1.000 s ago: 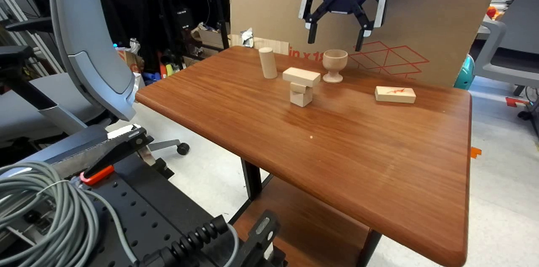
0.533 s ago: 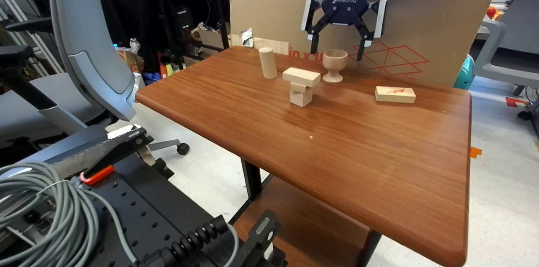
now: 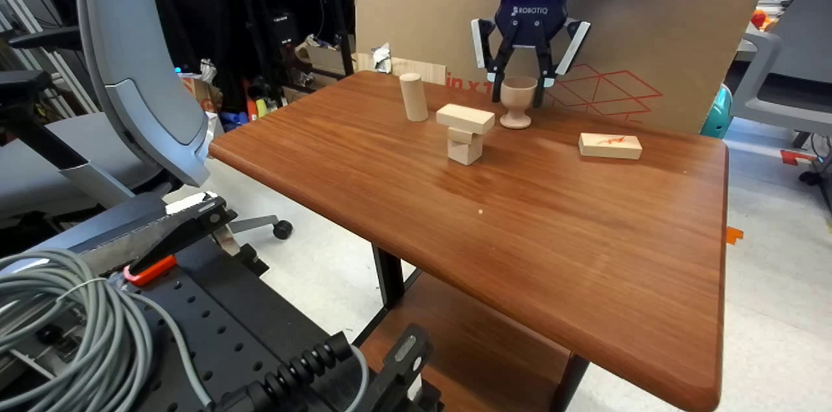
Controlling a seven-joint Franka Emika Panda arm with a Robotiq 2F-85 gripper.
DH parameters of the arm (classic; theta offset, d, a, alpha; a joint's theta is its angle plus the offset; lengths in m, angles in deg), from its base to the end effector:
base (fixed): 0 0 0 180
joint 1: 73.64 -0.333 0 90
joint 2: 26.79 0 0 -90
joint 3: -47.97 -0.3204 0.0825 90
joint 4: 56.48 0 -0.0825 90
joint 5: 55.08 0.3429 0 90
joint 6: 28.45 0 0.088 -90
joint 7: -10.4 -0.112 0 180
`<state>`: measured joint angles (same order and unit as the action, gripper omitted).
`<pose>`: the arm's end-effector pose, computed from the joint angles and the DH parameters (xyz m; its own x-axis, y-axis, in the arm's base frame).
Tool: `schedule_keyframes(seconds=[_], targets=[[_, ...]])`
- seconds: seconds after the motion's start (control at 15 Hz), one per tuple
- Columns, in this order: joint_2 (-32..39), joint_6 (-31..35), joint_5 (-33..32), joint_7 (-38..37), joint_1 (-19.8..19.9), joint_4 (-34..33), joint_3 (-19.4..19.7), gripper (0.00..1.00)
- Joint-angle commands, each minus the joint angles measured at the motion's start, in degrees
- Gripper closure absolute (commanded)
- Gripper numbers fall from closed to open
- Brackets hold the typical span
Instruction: Pick up the wooden wine cup and put it on top of the wooden block.
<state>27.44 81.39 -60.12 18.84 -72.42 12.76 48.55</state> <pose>0.6985 -0.0267 0.2038 0.9579 0.1477 -0.2463 0.1637 -0.9854 0.0458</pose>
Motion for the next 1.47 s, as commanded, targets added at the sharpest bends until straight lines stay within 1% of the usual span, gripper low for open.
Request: schedule_keyframes(seconds=[0.0, 0.2, 0.47, 0.8, 1.07, 1.4], targets=[[-3.0, -3.16, 0.24, 0.94, 0.32, 0.81, -0.47, 0.72], [-7.97, -2.81, -0.13, 2.64, 0.32, 5.14, -0.81, 0.72], [-14.77, -0.25, -0.76, 4.48, -0.49, 12.38, -1.57, 0.72], [-19.86, 2.17, -0.54, 4.28, -2.19, 19.96, -3.27, 0.72], [-21.15, 3.01, -1.02, 3.86, -3.9, 22.93, -3.78, 0.72], [-21.21, 2.14, -1.19, 3.83, -5.11, 23.21, -4.11, 0.72]])
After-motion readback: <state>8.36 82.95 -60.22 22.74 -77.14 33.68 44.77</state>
